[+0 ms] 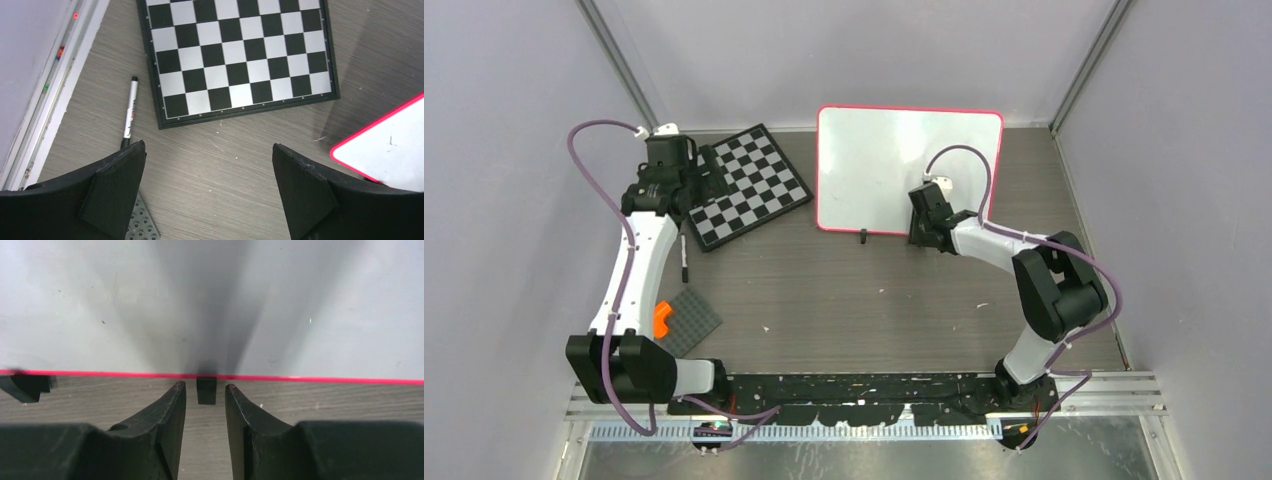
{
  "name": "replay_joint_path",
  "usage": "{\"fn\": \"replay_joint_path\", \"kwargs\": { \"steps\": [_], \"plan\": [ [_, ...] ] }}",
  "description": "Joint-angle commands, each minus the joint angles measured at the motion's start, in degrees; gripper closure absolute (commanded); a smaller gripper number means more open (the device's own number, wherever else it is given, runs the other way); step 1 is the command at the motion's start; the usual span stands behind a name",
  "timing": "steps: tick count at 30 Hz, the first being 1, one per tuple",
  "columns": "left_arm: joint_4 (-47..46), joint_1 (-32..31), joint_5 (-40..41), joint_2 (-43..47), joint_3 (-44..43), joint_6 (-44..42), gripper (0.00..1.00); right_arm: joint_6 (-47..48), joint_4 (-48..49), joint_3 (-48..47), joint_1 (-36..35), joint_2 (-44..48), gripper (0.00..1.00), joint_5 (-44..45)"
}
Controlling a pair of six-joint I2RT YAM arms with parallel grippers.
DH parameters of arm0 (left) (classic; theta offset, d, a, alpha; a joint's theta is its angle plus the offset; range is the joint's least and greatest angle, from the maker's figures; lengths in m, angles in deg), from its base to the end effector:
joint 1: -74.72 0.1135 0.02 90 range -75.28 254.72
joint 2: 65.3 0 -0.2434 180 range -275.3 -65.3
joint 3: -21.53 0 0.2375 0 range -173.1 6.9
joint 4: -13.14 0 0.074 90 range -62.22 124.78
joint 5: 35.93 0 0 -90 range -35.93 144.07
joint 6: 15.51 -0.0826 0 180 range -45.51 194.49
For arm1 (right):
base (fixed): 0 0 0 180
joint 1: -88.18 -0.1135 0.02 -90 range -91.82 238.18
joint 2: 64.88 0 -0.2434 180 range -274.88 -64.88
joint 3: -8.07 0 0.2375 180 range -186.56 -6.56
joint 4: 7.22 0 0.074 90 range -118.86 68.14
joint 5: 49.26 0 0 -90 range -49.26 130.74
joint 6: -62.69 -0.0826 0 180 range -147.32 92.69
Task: Write a sentence on the whiteboard
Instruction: Adjust the whiteboard at the center of the board.
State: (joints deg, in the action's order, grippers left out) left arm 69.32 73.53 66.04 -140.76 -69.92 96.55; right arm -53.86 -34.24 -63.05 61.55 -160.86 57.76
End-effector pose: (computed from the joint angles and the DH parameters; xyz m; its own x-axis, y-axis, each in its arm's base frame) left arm 0.3058 0.0108 0.3146 -0.5461 -0.3561 -0.7583 -0.3703 0.9145 -0.1629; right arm 0.3284 0.1376 0.1354 -0.7485 0.1028 -0.6551 0.0754 0.9947 0.0699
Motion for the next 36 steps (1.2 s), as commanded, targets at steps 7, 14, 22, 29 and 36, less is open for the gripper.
{"fn": "replay_joint_path", "kwargs": {
  "steps": [7, 14, 22, 29, 36],
  "plan": [
    [1.49, 4.09, -0.45, 1.16, -0.31, -0.61, 0.00, -0.85, 6.91, -2.79, -0.64, -4.75, 0.66, 6.27],
    [1.78, 4.61, 0.17, 0.39, -0.27, -0.95, 0.00, 3.95, 5.38, -1.24, -0.67, -3.99, 0.96, 5.67],
    [1.69, 5.46, 0.91, 0.40, 0.90, -1.10, 0.00, 8.52, 7.96, 7.28, -1.18, 3.22, 1.00, -4.07],
    [2.97, 7.87, -0.83, 0.88, 1.20, -0.54, 0.00, 10.66, 9.13, 10.76, -4.82, 5.31, 1.00, -9.90],
    [4.15, 10.43, -2.54, 0.87, -0.24, -1.16, 0.00, 12.69, 11.20, 13.41, -11.64, 5.87, 1.00, -8.74]
  ]
}}
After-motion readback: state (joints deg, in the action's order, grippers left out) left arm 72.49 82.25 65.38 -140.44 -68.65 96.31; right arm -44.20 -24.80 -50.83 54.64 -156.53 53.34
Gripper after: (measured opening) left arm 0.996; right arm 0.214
